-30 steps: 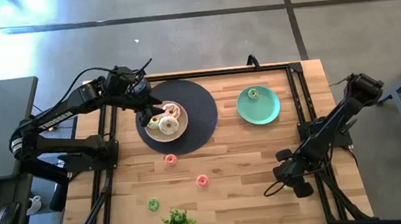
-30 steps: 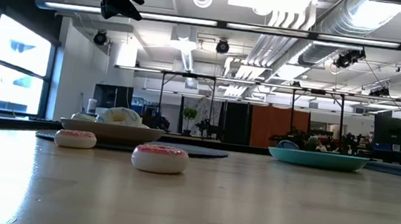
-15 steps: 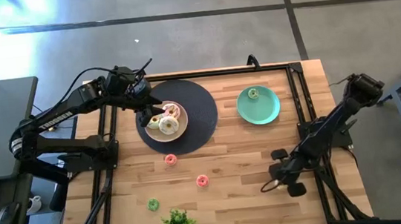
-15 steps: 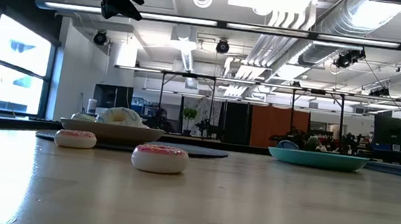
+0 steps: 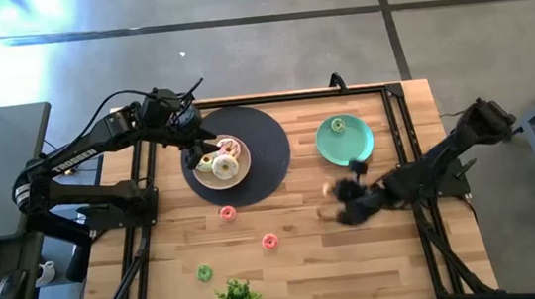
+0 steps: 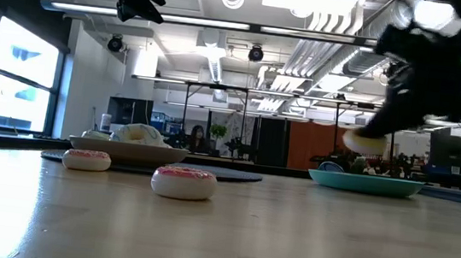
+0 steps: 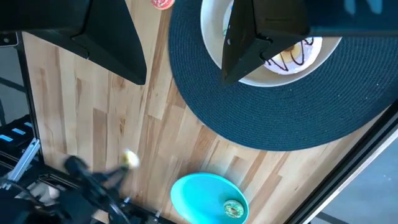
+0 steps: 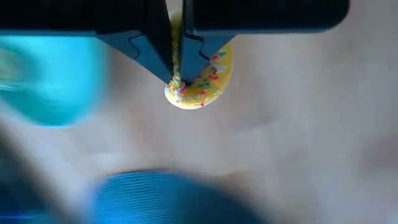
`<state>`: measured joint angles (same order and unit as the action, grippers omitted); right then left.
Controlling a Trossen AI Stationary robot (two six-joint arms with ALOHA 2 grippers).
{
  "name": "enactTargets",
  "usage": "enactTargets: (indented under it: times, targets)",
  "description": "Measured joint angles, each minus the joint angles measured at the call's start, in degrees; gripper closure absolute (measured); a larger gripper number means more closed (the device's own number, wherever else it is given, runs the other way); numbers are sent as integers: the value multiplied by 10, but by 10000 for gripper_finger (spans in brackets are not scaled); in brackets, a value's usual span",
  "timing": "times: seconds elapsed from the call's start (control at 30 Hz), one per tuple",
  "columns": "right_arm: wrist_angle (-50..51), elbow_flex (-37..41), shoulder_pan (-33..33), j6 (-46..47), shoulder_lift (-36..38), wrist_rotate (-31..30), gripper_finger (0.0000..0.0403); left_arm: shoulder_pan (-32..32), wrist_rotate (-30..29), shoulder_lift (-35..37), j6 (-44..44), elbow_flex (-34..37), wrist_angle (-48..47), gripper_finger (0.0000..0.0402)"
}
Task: Pick & Place donuts
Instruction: Put the small yellow donut on the green plate
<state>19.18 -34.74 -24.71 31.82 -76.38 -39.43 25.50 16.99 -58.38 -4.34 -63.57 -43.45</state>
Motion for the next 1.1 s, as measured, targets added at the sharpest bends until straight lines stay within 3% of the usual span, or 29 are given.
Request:
enactTargets:
  times: [0.1,0.23,0.47,0.57,0.67,0.87,1.1]
  targets:
    - [13,0,71,16,0,-72,396,0,0,0,0,0,0,193]
    - [18,0,179,46,0,-79,389,0,0,0,0,0,-4,193]
    - [-37,0,355,23,-19,-5,396,0,0,0,0,0,-4,193]
    - [-79,0,405,19,-41,57,391,0,1,0,0,0,-4,193]
    - [-113,0,435,-10,-71,112,382,0,0,0,0,0,-4,193]
    - [-152,0,460,-9,-111,78,379,0,2,0,0,0,-4,193]
    - [-157,0,469,-64,-113,95,357,0,3,0,0,0,-4,193]
